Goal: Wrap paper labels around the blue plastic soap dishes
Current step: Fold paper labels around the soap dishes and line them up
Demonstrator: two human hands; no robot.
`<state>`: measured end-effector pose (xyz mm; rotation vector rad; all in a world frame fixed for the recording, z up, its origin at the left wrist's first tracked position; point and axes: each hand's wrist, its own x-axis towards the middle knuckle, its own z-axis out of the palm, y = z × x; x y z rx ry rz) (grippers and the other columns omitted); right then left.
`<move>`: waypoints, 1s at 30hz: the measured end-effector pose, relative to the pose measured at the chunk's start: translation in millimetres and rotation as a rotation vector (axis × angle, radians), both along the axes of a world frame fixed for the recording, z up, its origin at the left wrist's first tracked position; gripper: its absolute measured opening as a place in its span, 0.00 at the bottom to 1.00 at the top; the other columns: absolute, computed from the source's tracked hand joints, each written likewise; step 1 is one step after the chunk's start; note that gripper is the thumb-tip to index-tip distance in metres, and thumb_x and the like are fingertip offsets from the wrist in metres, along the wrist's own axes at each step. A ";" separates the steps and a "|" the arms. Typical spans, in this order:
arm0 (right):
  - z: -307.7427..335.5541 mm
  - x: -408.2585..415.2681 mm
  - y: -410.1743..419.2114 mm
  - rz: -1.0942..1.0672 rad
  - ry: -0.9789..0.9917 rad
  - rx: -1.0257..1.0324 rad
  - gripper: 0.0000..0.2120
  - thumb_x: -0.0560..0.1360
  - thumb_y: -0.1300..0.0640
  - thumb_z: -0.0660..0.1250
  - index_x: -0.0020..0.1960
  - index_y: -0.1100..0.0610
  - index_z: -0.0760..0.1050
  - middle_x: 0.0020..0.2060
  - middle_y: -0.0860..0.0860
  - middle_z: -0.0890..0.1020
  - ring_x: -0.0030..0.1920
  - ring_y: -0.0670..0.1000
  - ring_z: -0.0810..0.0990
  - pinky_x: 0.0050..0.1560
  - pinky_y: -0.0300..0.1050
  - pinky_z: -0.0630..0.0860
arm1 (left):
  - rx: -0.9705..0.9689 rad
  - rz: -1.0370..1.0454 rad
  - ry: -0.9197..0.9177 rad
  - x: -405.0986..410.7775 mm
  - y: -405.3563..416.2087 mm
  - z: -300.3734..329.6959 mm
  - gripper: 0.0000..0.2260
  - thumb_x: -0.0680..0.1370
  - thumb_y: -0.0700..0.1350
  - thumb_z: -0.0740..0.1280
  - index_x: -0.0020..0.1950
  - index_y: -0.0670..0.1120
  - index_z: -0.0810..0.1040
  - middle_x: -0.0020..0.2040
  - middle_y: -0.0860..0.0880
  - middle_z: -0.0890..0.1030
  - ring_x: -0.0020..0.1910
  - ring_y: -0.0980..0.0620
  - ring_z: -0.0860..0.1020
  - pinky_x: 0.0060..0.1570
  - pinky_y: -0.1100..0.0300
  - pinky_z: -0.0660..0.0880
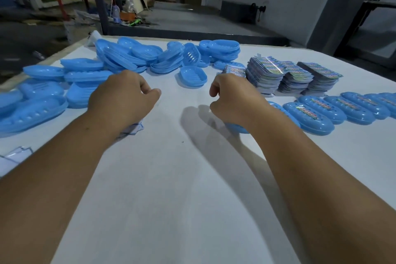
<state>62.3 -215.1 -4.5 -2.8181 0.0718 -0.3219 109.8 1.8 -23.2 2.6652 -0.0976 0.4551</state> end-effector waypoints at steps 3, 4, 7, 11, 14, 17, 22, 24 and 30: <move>-4.9 1.1 10.5 0.135 -0.023 0.068 0.06 0.73 0.58 0.68 0.48 0.48 0.75 0.43 0.43 0.76 0.47 0.49 0.75 0.42 0.42 0.71 | -0.006 -0.008 0.011 2.1 0.1 -2.7 0.14 0.75 0.60 0.67 0.37 0.53 0.78 0.35 0.58 0.76 0.37 0.55 0.75 0.39 0.56 0.71; -7.4 1.4 15.2 0.180 -0.012 0.091 0.05 0.73 0.57 0.68 0.46 0.48 0.76 0.42 0.42 0.77 0.45 0.48 0.75 0.39 0.39 0.71 | 0.005 -0.018 0.027 2.8 0.5 -4.2 0.13 0.75 0.60 0.67 0.38 0.53 0.79 0.35 0.58 0.76 0.36 0.57 0.73 0.38 0.56 0.70; -13.9 2.6 22.9 0.236 0.002 0.126 0.06 0.73 0.56 0.70 0.41 0.47 0.75 0.39 0.43 0.80 0.40 0.43 0.76 0.35 0.34 0.67 | 0.038 -0.041 0.069 5.0 -0.1 -7.4 0.12 0.75 0.61 0.67 0.40 0.53 0.79 0.36 0.57 0.77 0.36 0.58 0.74 0.34 0.59 0.68; -17.8 5.4 24.2 0.239 -0.024 0.145 0.05 0.72 0.54 0.71 0.41 0.47 0.76 0.36 0.43 0.80 0.36 0.40 0.76 0.30 0.32 0.65 | 0.086 -0.017 0.016 6.7 4.5 -6.8 0.12 0.76 0.58 0.66 0.40 0.52 0.79 0.37 0.54 0.80 0.38 0.54 0.77 0.31 0.60 0.66; -19.7 6.1 24.4 0.248 -0.032 0.158 0.04 0.73 0.53 0.72 0.41 0.47 0.77 0.34 0.44 0.80 0.37 0.35 0.75 0.33 0.29 0.69 | 0.166 0.090 -0.085 9.1 14.3 1.0 0.09 0.78 0.54 0.64 0.47 0.49 0.80 0.45 0.49 0.80 0.44 0.47 0.77 0.36 0.56 0.67; -19.4 5.0 24.5 0.238 -0.035 0.161 0.04 0.73 0.53 0.72 0.41 0.46 0.77 0.32 0.44 0.80 0.36 0.36 0.76 0.30 0.35 0.67 | 0.214 0.204 -0.166 11.8 29.0 10.4 0.06 0.79 0.47 0.63 0.51 0.47 0.77 0.51 0.46 0.80 0.51 0.43 0.76 0.41 0.53 0.67; -17.9 3.2 25.4 0.229 -0.034 0.167 0.04 0.73 0.51 0.72 0.41 0.45 0.78 0.31 0.42 0.80 0.36 0.36 0.76 0.33 0.42 0.68 | 0.247 0.253 -0.020 10.6 44.3 12.3 0.07 0.78 0.40 0.67 0.54 0.46 0.74 0.56 0.42 0.79 0.55 0.41 0.77 0.43 0.53 0.67; -17.2 2.4 26.2 0.235 -0.023 0.169 0.04 0.73 0.51 0.72 0.41 0.45 0.78 0.33 0.38 0.80 0.36 0.36 0.76 0.33 0.42 0.68 | 0.245 0.260 0.028 10.3 45.6 12.0 0.08 0.77 0.38 0.67 0.54 0.46 0.73 0.56 0.43 0.78 0.54 0.42 0.77 0.43 0.53 0.68; -14.2 1.0 26.1 0.229 -0.022 0.161 0.04 0.74 0.52 0.72 0.41 0.46 0.79 0.32 0.44 0.80 0.36 0.37 0.76 0.32 0.42 0.66 | 0.293 0.269 0.007 10.4 45.8 14.0 0.12 0.78 0.38 0.66 0.61 0.46 0.74 0.52 0.45 0.77 0.52 0.43 0.76 0.47 0.52 0.68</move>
